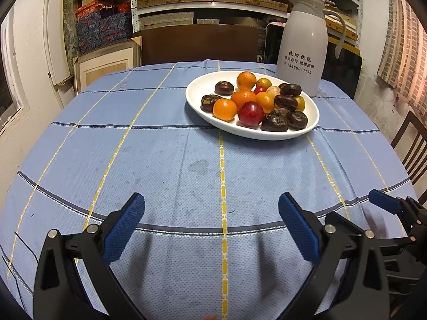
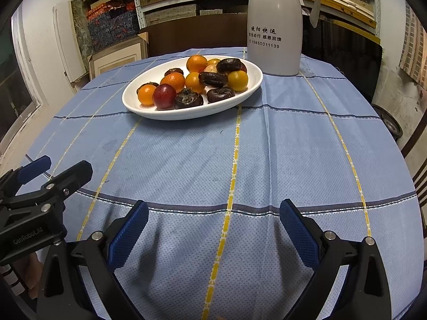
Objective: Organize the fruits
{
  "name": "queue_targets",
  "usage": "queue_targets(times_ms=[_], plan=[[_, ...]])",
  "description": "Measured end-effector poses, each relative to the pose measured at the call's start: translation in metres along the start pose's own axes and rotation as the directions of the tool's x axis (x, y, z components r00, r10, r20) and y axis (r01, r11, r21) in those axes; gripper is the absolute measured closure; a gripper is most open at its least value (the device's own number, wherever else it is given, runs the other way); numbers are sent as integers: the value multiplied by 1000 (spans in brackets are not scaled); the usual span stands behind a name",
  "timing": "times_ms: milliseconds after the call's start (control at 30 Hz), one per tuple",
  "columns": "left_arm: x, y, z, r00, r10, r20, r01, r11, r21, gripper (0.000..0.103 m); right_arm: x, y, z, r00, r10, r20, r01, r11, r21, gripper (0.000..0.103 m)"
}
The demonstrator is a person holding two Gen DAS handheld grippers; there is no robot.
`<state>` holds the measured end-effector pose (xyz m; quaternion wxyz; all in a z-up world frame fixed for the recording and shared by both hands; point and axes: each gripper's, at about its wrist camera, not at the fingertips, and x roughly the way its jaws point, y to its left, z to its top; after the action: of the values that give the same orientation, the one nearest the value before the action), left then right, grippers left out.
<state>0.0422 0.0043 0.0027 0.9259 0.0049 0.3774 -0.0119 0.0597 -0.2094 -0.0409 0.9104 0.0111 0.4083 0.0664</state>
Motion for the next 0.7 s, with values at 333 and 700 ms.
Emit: queue_targets(times_ms=[333,700], plan=[[4,0,-1,1000,4,-15,-4,1000,-1,5,4,-1,0,1000,-9,-22,9,1000,3,4],[3,-1,-2,1000,9,-13,-9,1000,4,5,5,-1,0,1000,-9,-27,9,1000,3,4]])
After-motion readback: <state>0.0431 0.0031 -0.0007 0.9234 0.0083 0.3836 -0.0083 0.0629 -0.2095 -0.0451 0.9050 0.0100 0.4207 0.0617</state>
